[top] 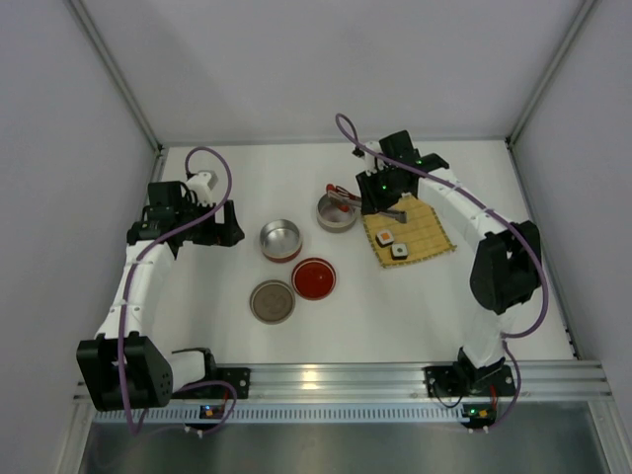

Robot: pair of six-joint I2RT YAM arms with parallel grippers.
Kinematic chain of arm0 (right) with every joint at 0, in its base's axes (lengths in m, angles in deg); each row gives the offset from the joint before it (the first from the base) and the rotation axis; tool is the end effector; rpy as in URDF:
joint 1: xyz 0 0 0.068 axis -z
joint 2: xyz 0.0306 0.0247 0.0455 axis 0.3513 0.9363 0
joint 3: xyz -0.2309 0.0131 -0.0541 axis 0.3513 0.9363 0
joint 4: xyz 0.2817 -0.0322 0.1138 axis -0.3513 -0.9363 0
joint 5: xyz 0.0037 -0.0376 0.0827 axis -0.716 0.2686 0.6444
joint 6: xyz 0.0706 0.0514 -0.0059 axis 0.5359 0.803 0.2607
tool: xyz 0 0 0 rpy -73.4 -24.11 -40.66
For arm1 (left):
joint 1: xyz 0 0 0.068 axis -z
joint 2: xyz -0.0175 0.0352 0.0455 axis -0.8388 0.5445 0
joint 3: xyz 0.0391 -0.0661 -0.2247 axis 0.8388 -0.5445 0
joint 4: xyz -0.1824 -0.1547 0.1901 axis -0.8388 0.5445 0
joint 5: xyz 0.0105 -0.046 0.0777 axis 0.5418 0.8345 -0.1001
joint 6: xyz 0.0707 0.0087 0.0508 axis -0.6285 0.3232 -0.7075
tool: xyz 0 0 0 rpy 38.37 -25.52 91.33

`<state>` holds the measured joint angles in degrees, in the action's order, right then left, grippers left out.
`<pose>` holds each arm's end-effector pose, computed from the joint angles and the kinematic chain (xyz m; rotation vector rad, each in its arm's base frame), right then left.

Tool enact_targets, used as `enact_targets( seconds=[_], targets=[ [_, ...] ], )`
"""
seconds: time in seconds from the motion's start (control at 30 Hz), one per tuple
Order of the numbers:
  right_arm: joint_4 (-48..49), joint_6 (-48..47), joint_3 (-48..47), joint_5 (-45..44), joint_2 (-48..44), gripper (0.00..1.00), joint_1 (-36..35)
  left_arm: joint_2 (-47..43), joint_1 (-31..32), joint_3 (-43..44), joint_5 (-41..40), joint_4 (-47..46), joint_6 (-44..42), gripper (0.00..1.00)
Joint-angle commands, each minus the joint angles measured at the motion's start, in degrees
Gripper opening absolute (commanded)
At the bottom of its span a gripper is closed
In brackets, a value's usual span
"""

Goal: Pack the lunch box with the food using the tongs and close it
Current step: Place the fake food in the packing box.

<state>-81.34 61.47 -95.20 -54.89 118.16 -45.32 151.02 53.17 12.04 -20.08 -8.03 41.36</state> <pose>0.4099 0.2113 0.2101 -0.7644 2.4183 0.4692 0.3391 -0.0097 0.2284 0.2113 2.3248 -0.4398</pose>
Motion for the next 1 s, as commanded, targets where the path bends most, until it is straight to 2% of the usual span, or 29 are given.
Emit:
enact_targets(
  seconds=[0.0,0.47,0.53,0.7,0.97],
  targets=[
    [3.99,-1.07,-0.37,-0.24,0.30,0.00,-0.91,-0.59,-0.29,-0.05,1.06,-2.13,0.30,0.98],
    [1.53,-1.95,0.43,0.20,1.09,0.01,-0.91,-0.23,-0.29,0.39,1.86,-1.42,-0.06,0.98],
    [1.52,-1.86,0.51,0.29,1.26,0.04,-0.91,-0.15,-0.21,0.30,2.03,-1.51,0.03,0.98],
    [1.00,-1.08,-0.63,0.47,1.88,0.26,-1.00,-0.06,-0.21,0.57,1.94,-0.98,-0.49,0.98],
    [-0.23,-0.63,-1.77,0.82,1.62,0.39,-0.91,0.38,-0.21,1.27,2.21,-0.37,-0.58,0.98]
  ],
)
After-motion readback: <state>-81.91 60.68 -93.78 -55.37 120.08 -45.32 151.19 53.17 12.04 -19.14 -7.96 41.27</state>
